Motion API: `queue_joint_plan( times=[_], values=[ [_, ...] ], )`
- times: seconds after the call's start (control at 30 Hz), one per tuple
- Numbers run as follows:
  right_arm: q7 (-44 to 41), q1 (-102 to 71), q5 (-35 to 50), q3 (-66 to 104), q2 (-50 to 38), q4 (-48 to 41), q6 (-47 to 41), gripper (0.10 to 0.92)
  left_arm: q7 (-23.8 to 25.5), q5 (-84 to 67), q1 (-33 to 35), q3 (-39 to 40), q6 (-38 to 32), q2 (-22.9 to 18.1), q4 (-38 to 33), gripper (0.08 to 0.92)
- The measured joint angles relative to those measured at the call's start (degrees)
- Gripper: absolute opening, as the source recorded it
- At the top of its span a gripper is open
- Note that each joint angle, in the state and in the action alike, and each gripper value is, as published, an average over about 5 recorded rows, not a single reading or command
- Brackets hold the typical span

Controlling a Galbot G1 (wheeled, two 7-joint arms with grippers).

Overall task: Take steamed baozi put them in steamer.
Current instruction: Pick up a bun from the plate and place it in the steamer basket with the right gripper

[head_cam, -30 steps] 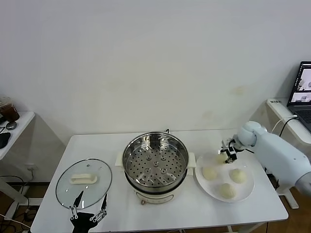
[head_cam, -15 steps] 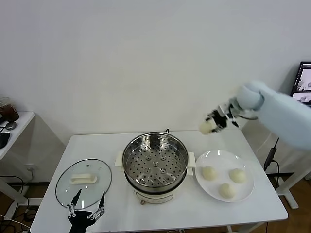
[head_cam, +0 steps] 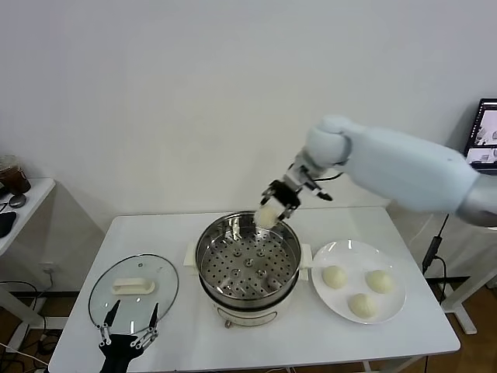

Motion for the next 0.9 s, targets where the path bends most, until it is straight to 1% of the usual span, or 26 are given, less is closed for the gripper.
queue_joint_plan(
  times=[0.3,0.5,0.7,0.8,0.9],
  values=[
    [1.3,-2.0,-8.0,-1.9,8.1,-4.7,10.3,0.534,-0.1,0.0,-0.1,-1.2,-0.5,-0.2,0.5,0.823],
    [2.2,-3.8,-14.4,-2.0,10.9,-7.9,15.8,0.534,-0.1,-0.1,-0.6,-1.4,-0.6,-0.2,1.1,0.823],
    [3.0,-5.5,-18.9,-1.8,12.2,-10.6,19.5,0.544,-0.2,0.1,-0.9,-1.4,-0.9,-0.3,1.5,0.823],
    [3.6,-6.4,-20.7,-1.4,12.7,-11.6,21.0,0.569,-0.2,0.0,-0.9,-1.5,-1.0,-0.3,1.5,0.823],
    [4.2,-7.2,-22.4,-1.0,13.3,-12.5,22.2,0.632,-0.3,0.0,-1.0,-1.5,-1.1,-0.4,1.6,0.823]
  ],
)
